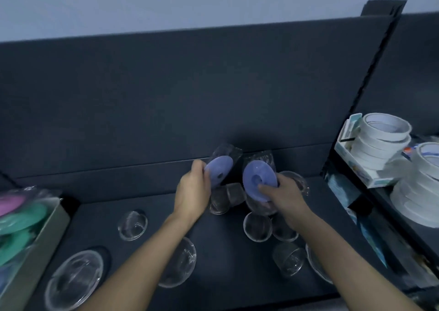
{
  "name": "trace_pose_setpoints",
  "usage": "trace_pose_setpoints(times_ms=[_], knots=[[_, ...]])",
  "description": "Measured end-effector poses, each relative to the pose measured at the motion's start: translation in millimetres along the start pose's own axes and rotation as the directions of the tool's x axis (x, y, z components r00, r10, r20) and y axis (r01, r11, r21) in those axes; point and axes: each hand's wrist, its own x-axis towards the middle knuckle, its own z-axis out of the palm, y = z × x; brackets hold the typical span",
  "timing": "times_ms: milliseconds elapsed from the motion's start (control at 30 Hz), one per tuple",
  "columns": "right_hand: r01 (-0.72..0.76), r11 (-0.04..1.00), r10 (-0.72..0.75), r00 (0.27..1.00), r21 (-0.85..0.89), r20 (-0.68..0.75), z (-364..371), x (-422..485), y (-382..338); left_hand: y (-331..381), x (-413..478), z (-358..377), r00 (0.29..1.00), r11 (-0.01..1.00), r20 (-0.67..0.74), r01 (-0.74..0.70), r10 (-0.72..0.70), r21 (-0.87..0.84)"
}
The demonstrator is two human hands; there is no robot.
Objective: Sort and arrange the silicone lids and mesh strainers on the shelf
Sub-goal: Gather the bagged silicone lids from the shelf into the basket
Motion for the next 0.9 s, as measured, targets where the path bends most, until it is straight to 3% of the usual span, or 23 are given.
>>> trace_pose_setpoints(times_ms=[600,900], knots=[[0.087,0.996,-0.085,0.982,-0.005,0.168,185.5,-61.0,-39.2,-116.6,-60.1,-164.2,0.984,0.997,-0.158,0.079,-0.076,0.013],[0.238,0.967,-0.212,0.948,-0.087,0.235,307.7,-103.9,-60.1,-190.5,-91.6,-267.7,0.951,0.993,-0.296,0.112,-0.093,0.048]])
